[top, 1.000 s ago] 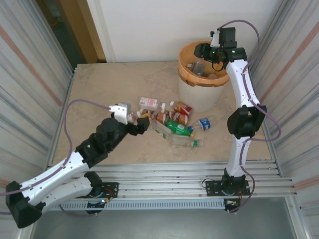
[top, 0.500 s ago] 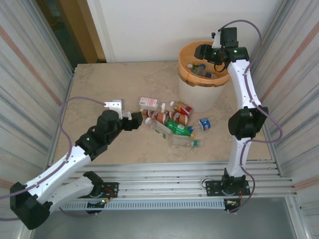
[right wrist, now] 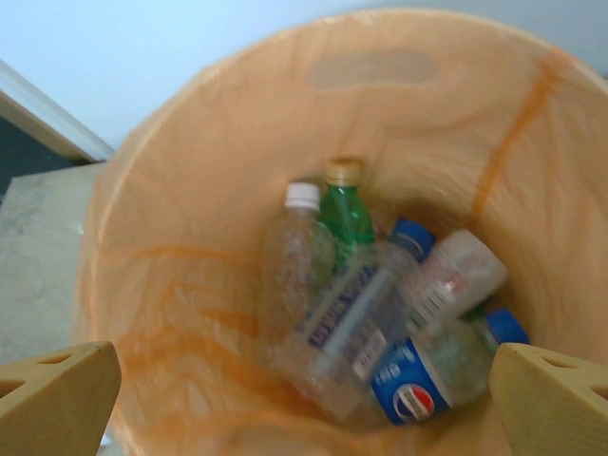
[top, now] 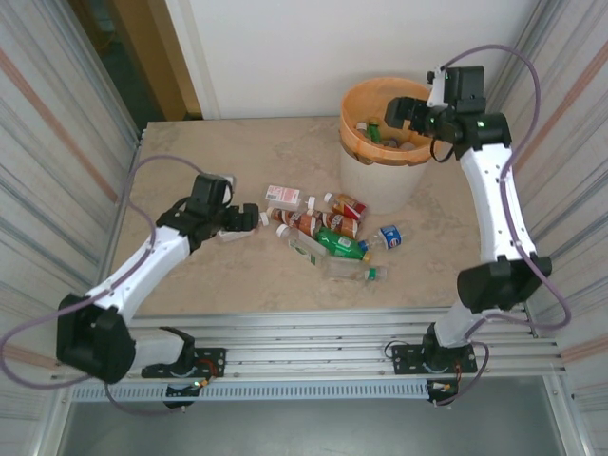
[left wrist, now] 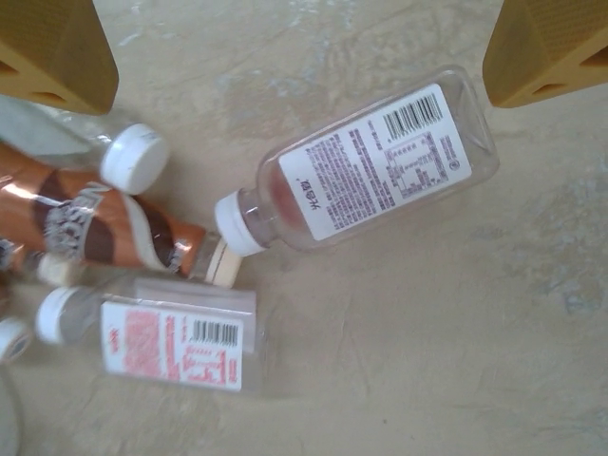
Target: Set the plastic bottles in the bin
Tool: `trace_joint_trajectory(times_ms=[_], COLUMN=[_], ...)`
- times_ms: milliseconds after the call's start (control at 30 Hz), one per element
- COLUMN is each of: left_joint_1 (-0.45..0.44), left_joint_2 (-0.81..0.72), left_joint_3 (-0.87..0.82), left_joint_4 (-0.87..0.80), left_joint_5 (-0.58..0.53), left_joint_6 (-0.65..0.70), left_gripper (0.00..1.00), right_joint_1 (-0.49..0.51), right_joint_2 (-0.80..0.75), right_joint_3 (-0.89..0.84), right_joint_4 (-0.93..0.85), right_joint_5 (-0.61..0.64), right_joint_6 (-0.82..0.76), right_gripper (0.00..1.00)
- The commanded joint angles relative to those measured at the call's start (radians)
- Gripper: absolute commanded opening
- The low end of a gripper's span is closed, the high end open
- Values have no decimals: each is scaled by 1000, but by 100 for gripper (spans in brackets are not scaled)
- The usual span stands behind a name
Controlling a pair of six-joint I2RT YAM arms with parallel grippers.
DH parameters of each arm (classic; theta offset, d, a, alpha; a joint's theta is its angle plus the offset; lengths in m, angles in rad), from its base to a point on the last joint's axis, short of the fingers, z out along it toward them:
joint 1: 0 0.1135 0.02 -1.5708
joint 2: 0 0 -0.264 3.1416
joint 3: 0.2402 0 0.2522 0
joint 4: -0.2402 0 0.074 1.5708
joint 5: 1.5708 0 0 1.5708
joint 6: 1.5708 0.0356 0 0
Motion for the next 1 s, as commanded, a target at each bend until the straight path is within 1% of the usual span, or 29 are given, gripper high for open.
trace_joint_trajectory(times_ms=[0,133,233,367,467,700,967], left_joint_1=[13,40,60,61,60,67,76], left_joint_2=[105,265,361,450,499,582,595], left_joint_3=[108,238,305,360,385,426,395], left_joint_4=[-127,-224,-257,-271,-276,-312,-321], left_joint_5=[26,-8,-7,7,7,-20,5], left_joint_6=[195,312,397,507,559,608,615], left_gripper=[99,99,99,99,99,99,99], right_joint_1=[1,2,3,5,4,4,10], right_joint_2=[-114,-229,-300,-374,-409,-440,-442], right_joint_3=[-126,-250,-323,-394,-421,-435,-441], right_joint_4=[58,67,65,70,72,77,85], right_joint_5=[70,133,161,182,193,188,182], right_joint_6=[-13,-9,-7,5,10,21,28], right_gripper=[98,98,98,98,98,98,98])
